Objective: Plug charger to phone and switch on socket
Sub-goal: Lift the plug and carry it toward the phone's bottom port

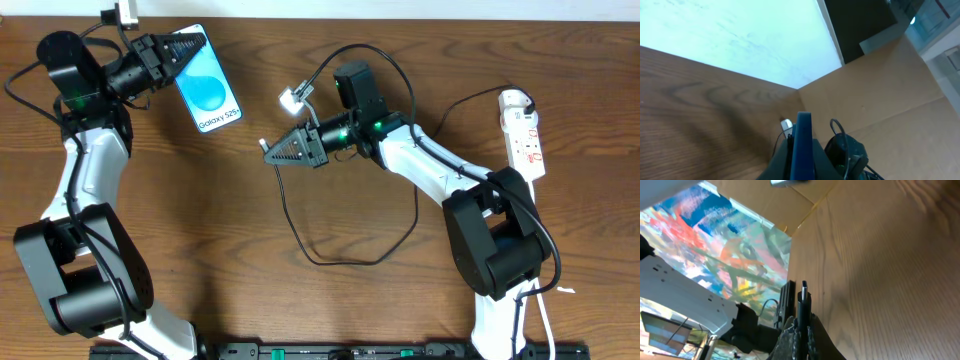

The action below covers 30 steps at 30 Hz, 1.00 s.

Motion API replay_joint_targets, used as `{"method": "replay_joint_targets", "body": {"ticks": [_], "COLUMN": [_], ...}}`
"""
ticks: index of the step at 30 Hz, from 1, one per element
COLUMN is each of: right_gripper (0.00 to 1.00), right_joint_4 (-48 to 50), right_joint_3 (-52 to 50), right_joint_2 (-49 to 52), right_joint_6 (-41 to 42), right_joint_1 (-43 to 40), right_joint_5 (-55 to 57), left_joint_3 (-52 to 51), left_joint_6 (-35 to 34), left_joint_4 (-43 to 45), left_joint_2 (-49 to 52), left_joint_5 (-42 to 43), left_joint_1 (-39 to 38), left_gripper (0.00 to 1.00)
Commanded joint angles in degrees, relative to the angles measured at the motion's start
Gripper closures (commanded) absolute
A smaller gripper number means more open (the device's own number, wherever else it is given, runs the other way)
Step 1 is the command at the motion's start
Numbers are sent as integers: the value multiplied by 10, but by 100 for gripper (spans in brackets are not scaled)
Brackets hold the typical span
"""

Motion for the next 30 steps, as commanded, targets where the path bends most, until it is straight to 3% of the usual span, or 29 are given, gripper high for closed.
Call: {"method": "replay_joint_targets", "body": {"ticks": [1,12,23,30], "right_gripper": [99,99,99,99], "right_joint_4": [16,89,221,245], "right_joint_3": [9,9,9,9], "right_joint_2": [5,5,5,5], "right_joint_6": [20,42,136,143], "right_joint_1": [3,6,7,7], "right_joint_5": [-17,-28,-33,-50], "left_joint_3": [4,4,4,4], "left_joint_6": [-16,-63,-166,-194], "left_joint_4": [8,25,182,196], "left_joint_2": [-15,-15,-15,-15], "left_joint_5": [-14,-71,-75,-67], "left_joint_1": [-10,-45,-45,-45], "left_gripper": [93,92,93,93]}}
